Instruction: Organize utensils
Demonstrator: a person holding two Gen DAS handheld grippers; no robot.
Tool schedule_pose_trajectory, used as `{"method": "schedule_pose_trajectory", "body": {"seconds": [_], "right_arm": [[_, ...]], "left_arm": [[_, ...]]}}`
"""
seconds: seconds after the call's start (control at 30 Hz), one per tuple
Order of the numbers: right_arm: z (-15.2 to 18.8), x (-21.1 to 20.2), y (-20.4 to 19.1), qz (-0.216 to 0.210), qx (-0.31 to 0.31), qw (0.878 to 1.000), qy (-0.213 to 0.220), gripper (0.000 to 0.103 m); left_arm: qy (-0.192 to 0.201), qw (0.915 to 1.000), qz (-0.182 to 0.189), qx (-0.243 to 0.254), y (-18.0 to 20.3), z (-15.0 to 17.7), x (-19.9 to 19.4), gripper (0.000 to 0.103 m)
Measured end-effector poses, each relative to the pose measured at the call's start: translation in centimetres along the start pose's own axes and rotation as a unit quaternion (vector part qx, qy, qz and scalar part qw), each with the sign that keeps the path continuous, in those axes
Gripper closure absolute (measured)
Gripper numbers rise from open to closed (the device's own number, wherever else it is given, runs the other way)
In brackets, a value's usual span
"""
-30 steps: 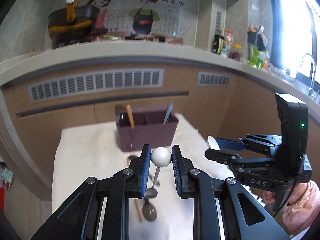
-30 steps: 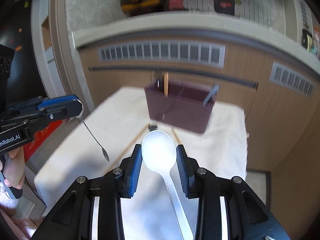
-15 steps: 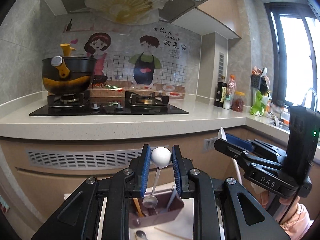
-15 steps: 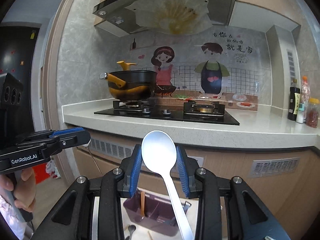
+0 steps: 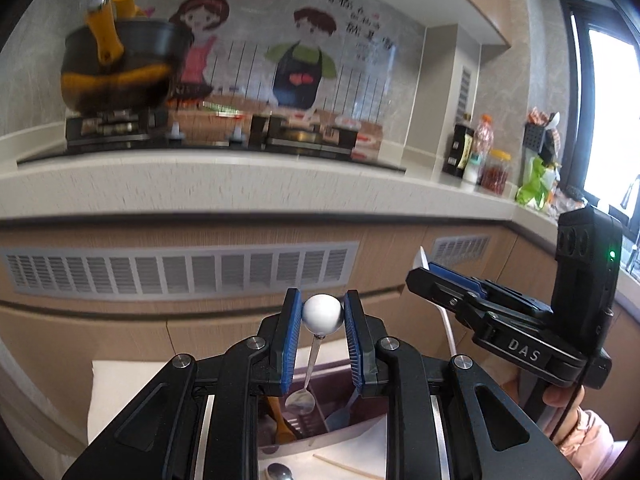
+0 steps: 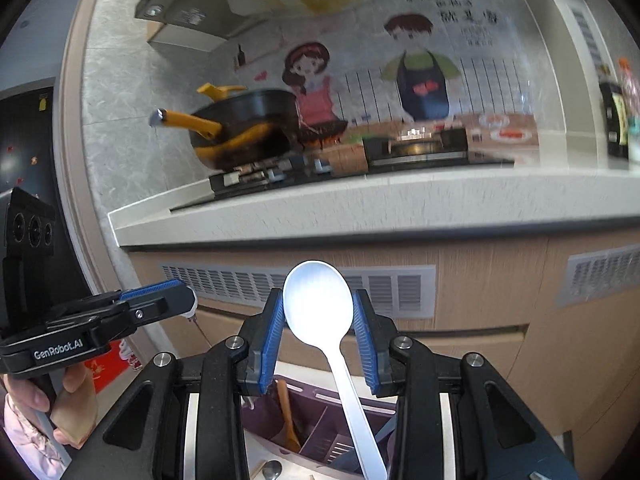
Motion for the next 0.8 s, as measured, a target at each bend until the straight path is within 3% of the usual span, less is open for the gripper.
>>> {"method": "schedule_pose_trajectory", "body": {"seconds": [0.3,0.8], "right_arm": [[2.7,6.0,1.6,-0.013,0.015,0.999,-0.04,0.071],[7.1,10.9,3.3,-0.009,0.021,0.996,-0.085,0.071]], "left_arm": [[-0.041,0.9989,-0.003,-0.021,-2.3,2.3,5.0,0.08],[-0.109,0.9933,-0.005,-0.039,-3.7,7.0,10.4,0.08]]}}
Point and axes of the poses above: each gripper's, at about its wrist camera, not at the fingertips, and x roughly the way its jaws point, y to its right, z to its underside, the point moved 8 cm from there along x, roughly the way its jaws point, and after that the axes turned 10 degrees about -y, right-handed, at the moved point
